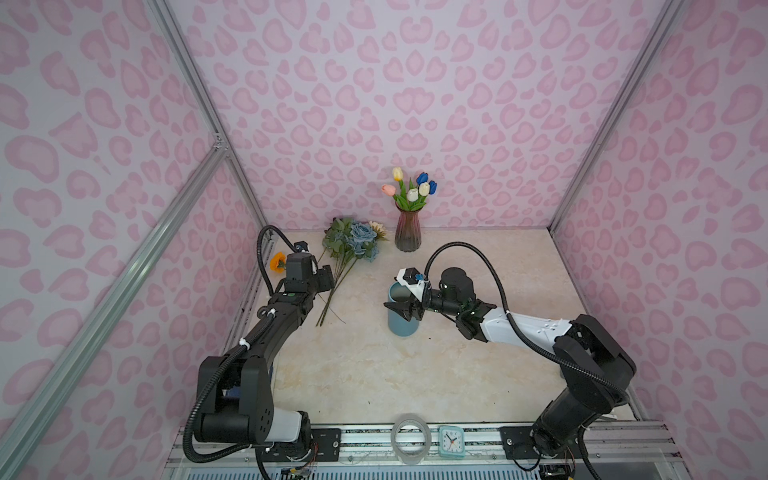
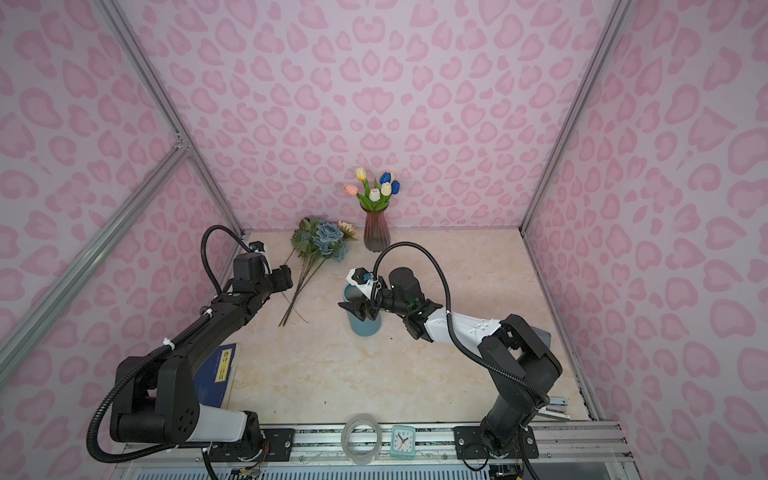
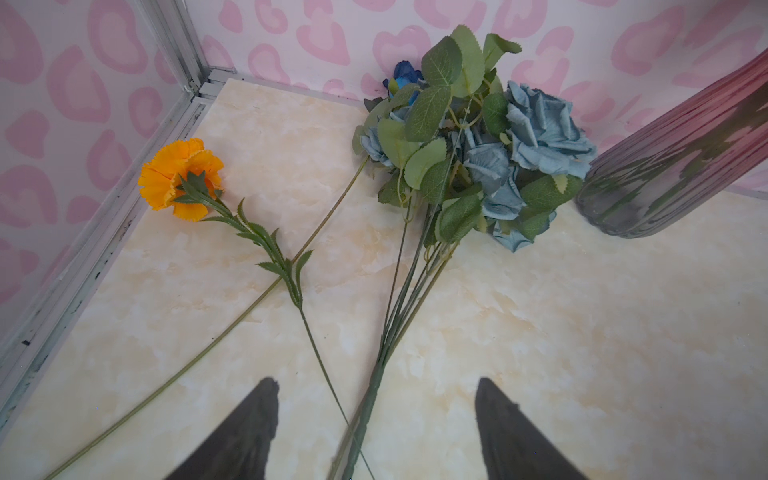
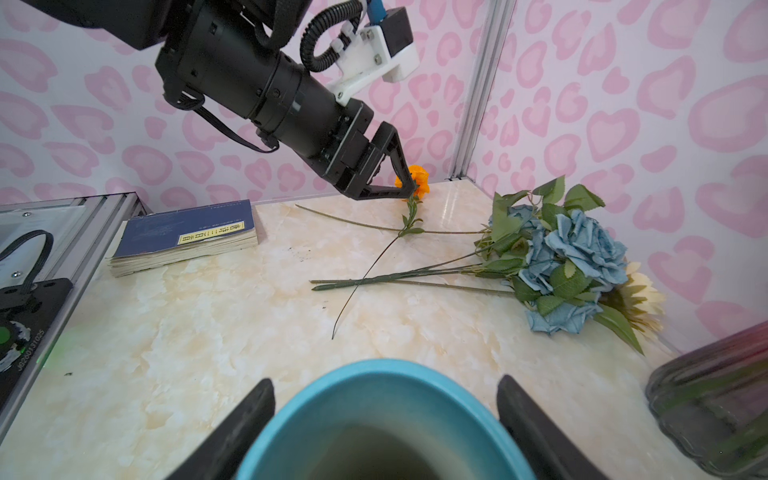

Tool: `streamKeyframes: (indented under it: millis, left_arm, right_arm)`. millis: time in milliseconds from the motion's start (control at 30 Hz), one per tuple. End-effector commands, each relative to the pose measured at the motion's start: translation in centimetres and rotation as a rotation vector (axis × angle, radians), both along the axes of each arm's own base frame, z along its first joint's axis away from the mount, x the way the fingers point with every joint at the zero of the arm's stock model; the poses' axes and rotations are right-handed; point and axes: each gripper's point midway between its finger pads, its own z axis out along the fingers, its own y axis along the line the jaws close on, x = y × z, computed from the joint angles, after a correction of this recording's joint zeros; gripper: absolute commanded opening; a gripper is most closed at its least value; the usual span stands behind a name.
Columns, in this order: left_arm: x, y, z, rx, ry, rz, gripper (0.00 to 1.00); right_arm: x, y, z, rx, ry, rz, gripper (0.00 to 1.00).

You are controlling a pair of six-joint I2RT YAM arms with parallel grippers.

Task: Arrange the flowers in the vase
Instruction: 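Drag the teal vase nearer with the right gripper while the left moves over flowers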

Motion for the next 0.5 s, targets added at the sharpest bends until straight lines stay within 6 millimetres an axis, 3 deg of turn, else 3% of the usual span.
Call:
streamKeyframes:
  millis: [0, 200, 300, 467]
  left_arm:
    - [0.0, 0.2, 0.5, 0.011, -0.013, 0.003, 0.78]
    - [-0.2, 0.6, 0.0, 0.035, 0.001, 0.01, 0.89]
    - [0.3, 0.8, -0.5, 0.024, 0.025, 0.022, 0.9]
    - [1.0, -0.5, -1.3, -0.056, 0.045, -0.018, 0.89]
  right_arm:
    - [0.5, -0.4, 2.0, 0.043, -0.089, -0.022, 0.66]
    - [1.0, -1.0, 2.5, 0.032, -0.103, -0.065, 0.81]
    - [1.1, -1.4, 2.8, 0.04, -0.123, -0.085, 0.88]
    - [1.4, -2.2, 3.2, 0.062, -0.127, -0.102, 0.91]
